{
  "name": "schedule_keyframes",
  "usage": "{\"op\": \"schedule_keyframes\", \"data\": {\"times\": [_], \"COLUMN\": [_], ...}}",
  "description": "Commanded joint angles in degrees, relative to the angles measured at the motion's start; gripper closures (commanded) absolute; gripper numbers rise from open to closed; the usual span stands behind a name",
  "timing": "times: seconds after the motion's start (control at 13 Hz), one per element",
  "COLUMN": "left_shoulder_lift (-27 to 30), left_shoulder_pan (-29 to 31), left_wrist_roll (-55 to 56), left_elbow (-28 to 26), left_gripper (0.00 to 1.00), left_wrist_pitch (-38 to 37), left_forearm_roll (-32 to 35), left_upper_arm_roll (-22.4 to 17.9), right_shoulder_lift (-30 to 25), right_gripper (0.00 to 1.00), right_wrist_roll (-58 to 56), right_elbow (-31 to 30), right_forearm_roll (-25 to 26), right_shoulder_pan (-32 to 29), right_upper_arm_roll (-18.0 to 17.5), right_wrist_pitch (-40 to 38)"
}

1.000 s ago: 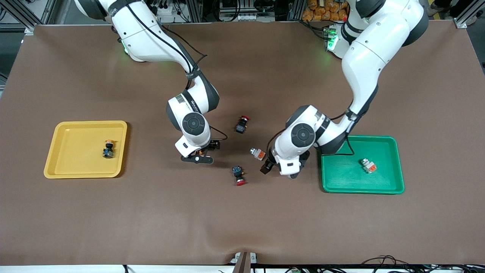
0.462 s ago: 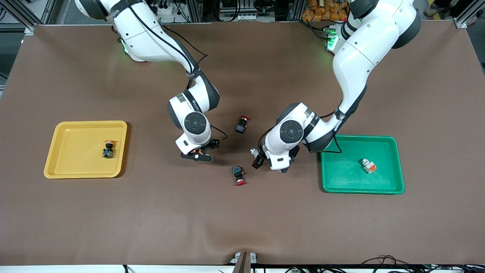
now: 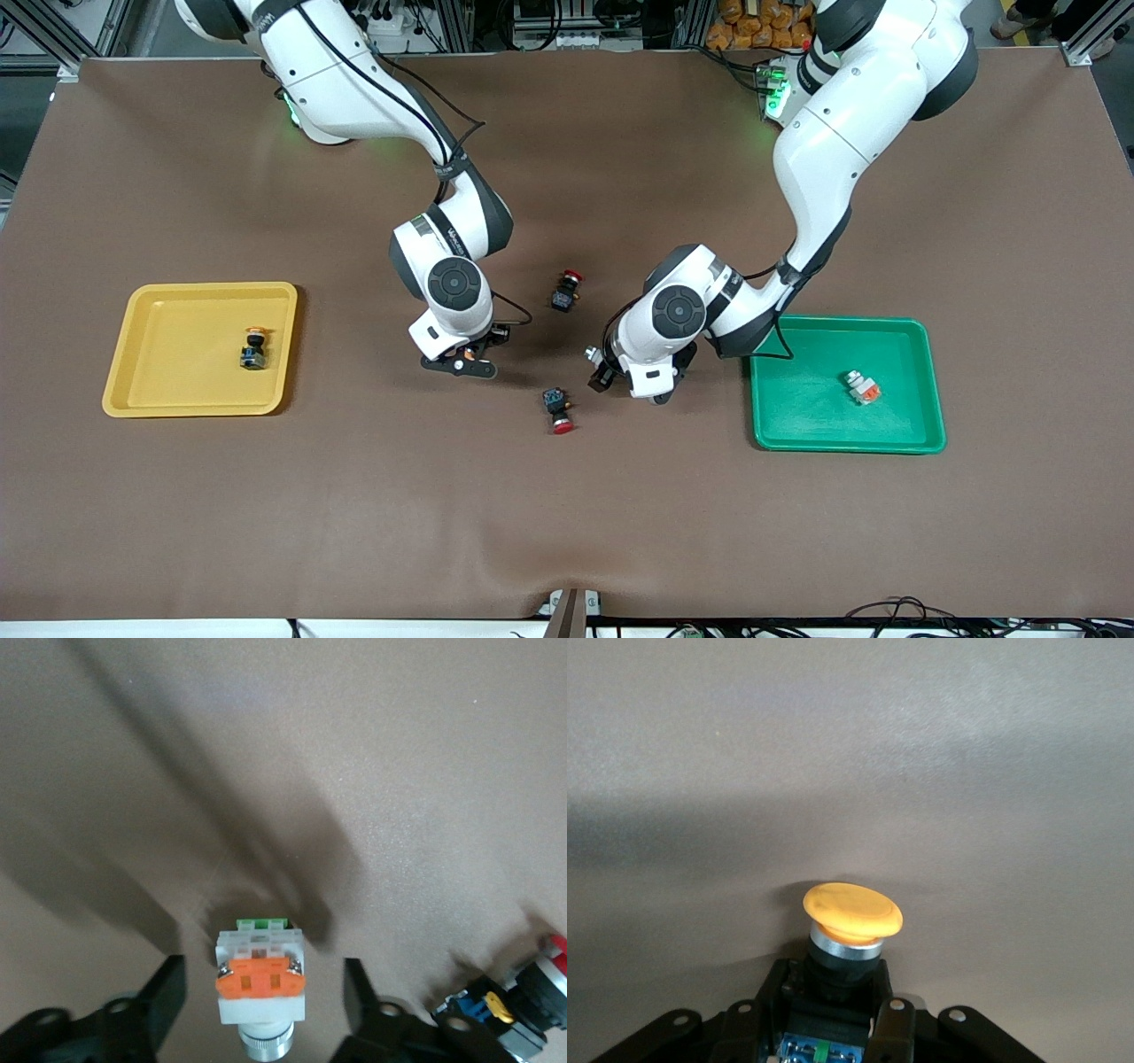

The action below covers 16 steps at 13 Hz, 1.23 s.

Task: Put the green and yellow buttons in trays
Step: 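Carry the buttons to the matching trays and open both grippers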

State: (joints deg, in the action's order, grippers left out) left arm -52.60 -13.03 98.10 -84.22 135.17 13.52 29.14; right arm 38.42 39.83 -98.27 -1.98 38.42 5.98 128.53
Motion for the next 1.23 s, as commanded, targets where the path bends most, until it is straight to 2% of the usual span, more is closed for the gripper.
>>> {"op": "schedule_keyframes", "data": {"times": [0.0, 0.31, 0.46, 0.62, 0.85, 1.15], "left_shoulder_lift": [-0.48, 3.20, 6.79, 9.35, 9.80, 9.19], "left_shoulder_pan": [-0.68, 4.32, 8.96, 15.20, 22.25, 28.93], "left_wrist_roll": [-0.72, -3.43, -11.48, -20.01, -29.25, -39.03], "left_elbow": [1.26, 1.17, 1.17, 1.17, 0.47, -1.56], "left_gripper": [1.00, 1.00, 1.00, 1.00, 1.00, 1.00], "left_wrist_pitch": [0.19, -1.30, -7.95, -14.81, -21.59, -23.72], "left_forearm_roll": [-0.16, 0.28, 0.19, -0.16, -0.25, 0.19], "left_upper_arm_roll": [-0.57, -0.31, 0.13, 2.84, 4.70, 4.61], "right_shoulder_lift": [-5.27, -12.39, -15.82, -17.76, -18.38, -15.06], "right_gripper": [1.00, 1.00, 1.00, 1.00, 1.00, 1.00], "right_wrist_roll": [-1.23, -11.85, -21.32, -31.61, -44.97, -58.62], "right_elbow": [-1.22, -1.04, -1.04, -1.04, -1.48, -2.18], "right_forearm_roll": [1.19, 1.19, 1.19, 1.19, 1.19, 1.19], "right_shoulder_pan": [-1.06, -6.67, -11.67, -17.03, -27.66, -40.94], "right_upper_arm_roll": [0.26, 0.62, 0.62, 0.70, 0.70, 0.62], "right_wrist_pitch": [-3.36, -12.23, -17.58, -23.29, -28.67, -26.59]}}
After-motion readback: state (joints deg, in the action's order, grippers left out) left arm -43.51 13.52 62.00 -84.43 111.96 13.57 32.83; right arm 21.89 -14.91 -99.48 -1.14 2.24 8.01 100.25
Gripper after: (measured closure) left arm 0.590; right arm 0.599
